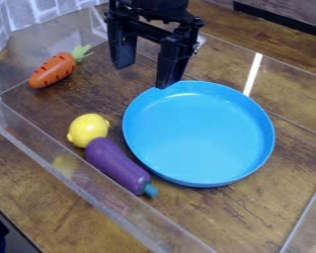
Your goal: Put the lemon on the blue tray
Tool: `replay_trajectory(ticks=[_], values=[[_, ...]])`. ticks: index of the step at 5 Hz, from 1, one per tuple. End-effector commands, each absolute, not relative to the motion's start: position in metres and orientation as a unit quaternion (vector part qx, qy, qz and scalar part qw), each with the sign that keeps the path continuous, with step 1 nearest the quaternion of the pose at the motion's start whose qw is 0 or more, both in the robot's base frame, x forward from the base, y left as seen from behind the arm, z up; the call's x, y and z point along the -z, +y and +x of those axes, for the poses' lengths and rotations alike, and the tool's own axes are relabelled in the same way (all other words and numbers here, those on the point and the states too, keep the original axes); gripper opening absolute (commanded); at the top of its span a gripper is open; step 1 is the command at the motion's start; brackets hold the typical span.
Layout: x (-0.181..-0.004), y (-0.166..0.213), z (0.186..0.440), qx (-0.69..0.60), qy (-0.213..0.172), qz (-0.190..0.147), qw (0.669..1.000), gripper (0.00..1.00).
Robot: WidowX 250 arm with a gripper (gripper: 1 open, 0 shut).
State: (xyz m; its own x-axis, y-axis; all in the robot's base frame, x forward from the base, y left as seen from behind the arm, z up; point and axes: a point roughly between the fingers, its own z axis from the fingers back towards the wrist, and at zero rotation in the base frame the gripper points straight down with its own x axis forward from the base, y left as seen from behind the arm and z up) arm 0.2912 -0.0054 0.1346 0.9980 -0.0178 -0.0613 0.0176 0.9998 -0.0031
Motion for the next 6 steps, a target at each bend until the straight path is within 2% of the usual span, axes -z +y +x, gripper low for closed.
replay_trajectory(ticks=[1,6], values=[[-0.127,-0.009,0.287,0.009,0.038,-0.002,0.999,1.00],[-0.090,0.050,0.267,0.121,0.051,0.014,0.991,1.00]])
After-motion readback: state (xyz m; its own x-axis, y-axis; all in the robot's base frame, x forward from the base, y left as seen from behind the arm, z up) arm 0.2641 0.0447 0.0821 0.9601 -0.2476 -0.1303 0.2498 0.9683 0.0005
